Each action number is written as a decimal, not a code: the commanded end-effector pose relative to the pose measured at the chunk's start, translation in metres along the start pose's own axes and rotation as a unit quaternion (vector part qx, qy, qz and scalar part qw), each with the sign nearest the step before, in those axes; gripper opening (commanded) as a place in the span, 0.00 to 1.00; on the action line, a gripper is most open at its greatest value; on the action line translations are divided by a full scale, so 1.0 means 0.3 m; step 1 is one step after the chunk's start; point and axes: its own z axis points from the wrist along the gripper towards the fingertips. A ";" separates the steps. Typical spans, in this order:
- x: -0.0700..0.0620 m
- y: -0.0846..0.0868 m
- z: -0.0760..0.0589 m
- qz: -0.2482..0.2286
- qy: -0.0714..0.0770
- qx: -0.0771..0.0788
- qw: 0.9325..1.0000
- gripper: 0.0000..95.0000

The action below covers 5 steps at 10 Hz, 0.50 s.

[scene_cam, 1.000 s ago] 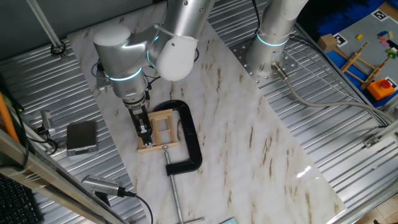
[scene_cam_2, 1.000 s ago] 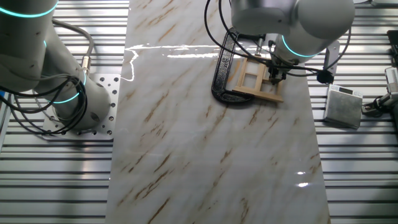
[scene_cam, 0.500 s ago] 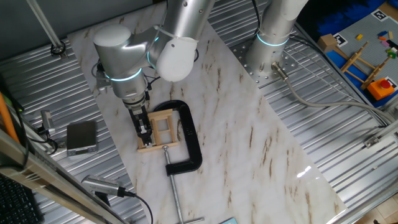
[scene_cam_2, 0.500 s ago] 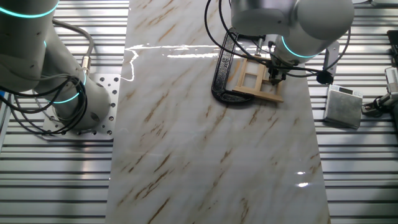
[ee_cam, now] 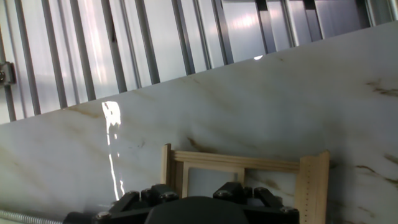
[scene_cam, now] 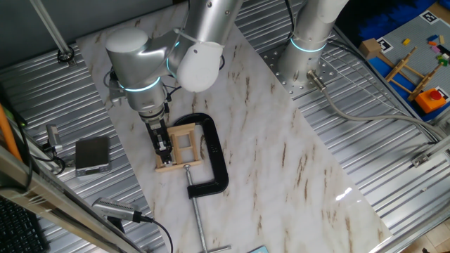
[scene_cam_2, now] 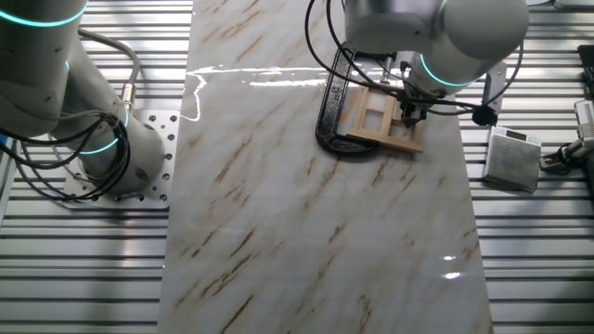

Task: Close a sliding window

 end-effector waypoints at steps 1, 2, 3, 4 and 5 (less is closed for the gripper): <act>0.002 -0.007 0.000 -0.001 0.000 0.000 1.000 0.60; 0.003 -0.017 -0.001 -0.002 0.001 0.000 1.000 0.60; 0.005 -0.025 -0.002 -0.005 0.001 0.000 1.000 0.60; 0.006 -0.033 -0.006 -0.006 0.001 0.000 1.000 0.60; 0.009 -0.041 -0.012 -0.008 0.003 0.000 1.000 0.60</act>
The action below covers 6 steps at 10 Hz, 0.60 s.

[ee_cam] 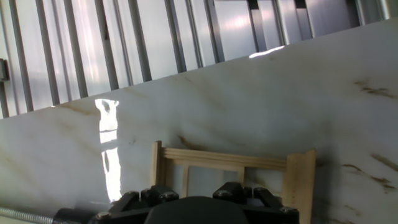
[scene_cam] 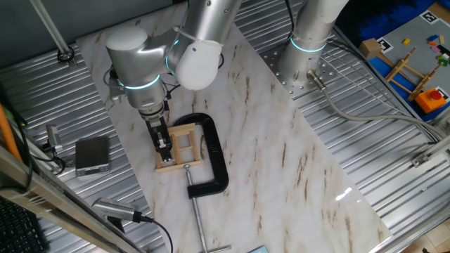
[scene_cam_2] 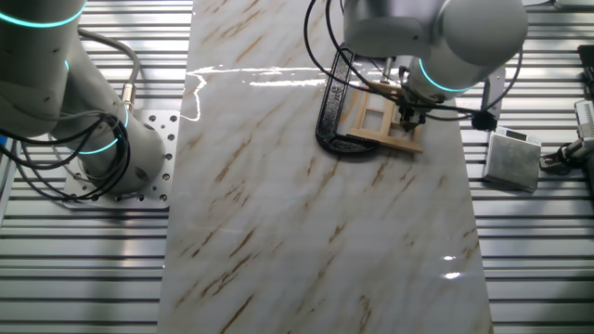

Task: Close a sliding window

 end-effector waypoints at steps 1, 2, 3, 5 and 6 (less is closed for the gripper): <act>0.006 -0.017 -0.008 -0.003 0.003 0.002 1.000 0.60; 0.010 -0.033 -0.008 -0.007 0.003 0.002 1.000 0.60; 0.015 -0.045 -0.007 -0.010 0.003 0.003 1.000 0.60; 0.024 -0.063 -0.015 -0.008 0.004 -0.003 1.000 0.60; 0.026 -0.067 -0.020 -0.010 0.004 -0.001 1.000 0.60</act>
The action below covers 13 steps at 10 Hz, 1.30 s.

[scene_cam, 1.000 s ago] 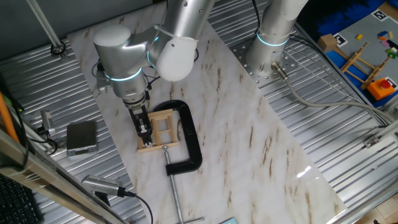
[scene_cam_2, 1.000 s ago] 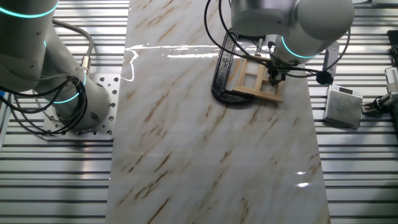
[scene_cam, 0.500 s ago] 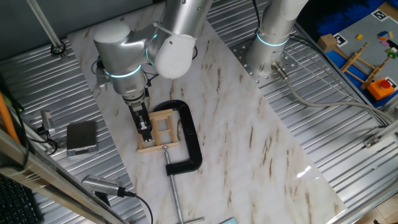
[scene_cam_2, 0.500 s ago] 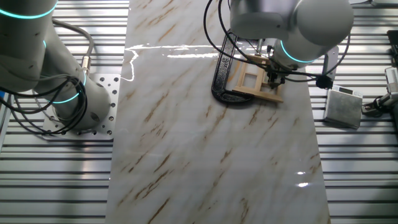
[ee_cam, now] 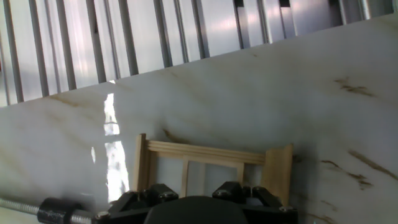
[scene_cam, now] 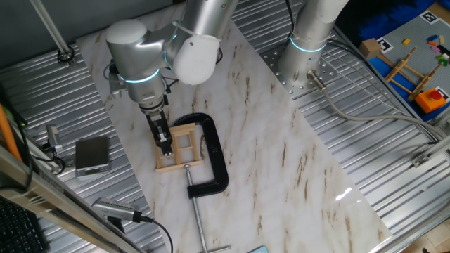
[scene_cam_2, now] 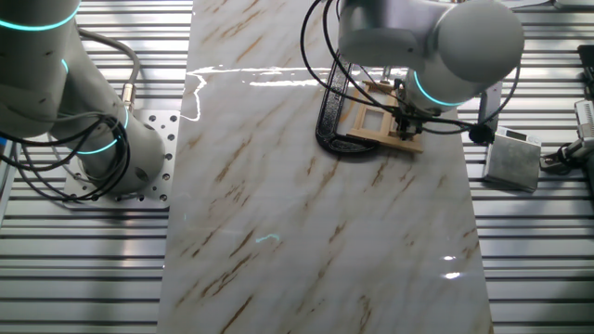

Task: Close a sliding window

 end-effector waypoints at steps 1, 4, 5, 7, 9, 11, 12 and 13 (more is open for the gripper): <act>0.004 -0.007 -0.004 -0.003 0.002 0.006 1.000 0.60; 0.013 -0.020 -0.010 -0.016 0.008 0.023 1.000 0.60; 0.014 -0.021 -0.011 -0.017 0.009 0.025 0.999 0.60; 0.015 -0.023 -0.013 -0.020 0.010 0.026 0.999 0.60; 0.012 -0.016 -0.014 -0.022 0.009 0.024 0.999 0.60; 0.002 0.013 -0.013 -0.017 0.009 0.022 1.000 0.60; -0.009 0.036 -0.012 -0.014 0.008 0.022 1.000 0.60; -0.018 0.052 -0.012 -0.013 0.007 0.021 1.000 0.60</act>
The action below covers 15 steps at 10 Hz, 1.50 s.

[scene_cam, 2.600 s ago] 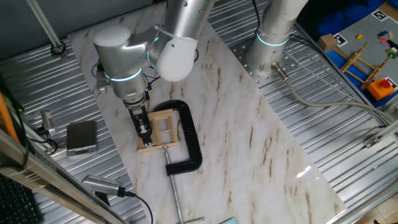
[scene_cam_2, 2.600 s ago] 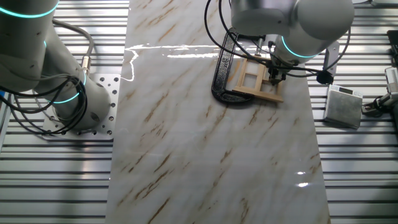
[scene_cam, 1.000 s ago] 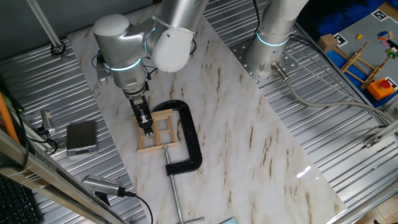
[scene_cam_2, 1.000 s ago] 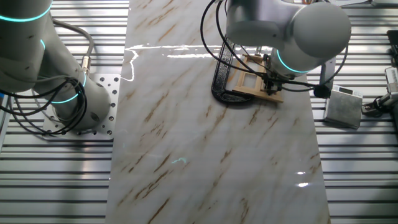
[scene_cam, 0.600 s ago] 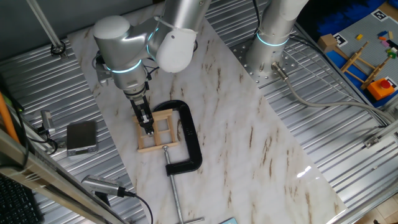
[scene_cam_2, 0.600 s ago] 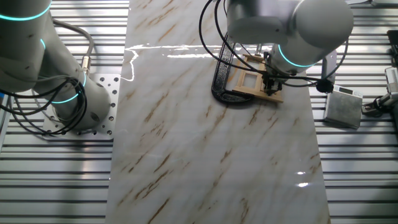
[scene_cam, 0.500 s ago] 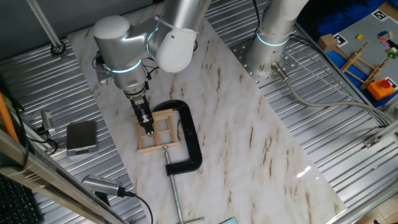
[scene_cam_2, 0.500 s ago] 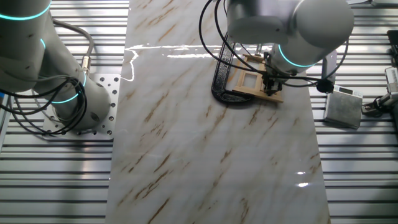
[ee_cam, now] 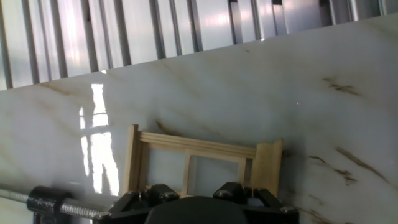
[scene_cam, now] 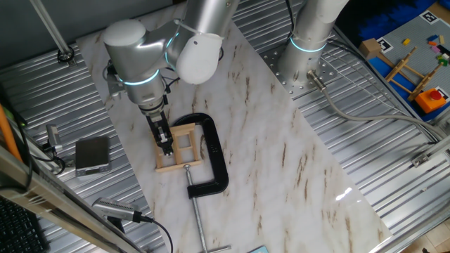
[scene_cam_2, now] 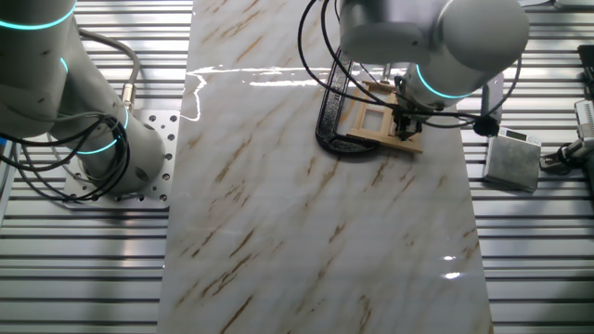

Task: Close a sliding window

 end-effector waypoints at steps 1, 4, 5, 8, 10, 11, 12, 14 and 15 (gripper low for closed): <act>-0.016 0.017 -0.005 0.001 -0.001 -0.003 1.000 0.60; -0.027 0.053 0.004 0.007 -0.006 -0.015 1.000 0.60; -0.030 0.071 0.012 0.012 -0.009 -0.020 1.000 0.60; -0.034 0.098 0.019 0.020 -0.012 -0.026 0.999 0.60; -0.036 0.109 0.023 0.022 -0.013 -0.031 0.999 0.60; -0.038 0.115 0.026 0.024 -0.014 -0.031 0.999 0.60; -0.040 0.119 0.030 0.026 -0.014 -0.031 0.999 0.60; -0.042 0.124 0.035 0.029 -0.015 -0.031 0.999 0.60; -0.042 0.125 0.036 0.029 -0.015 -0.031 0.999 0.60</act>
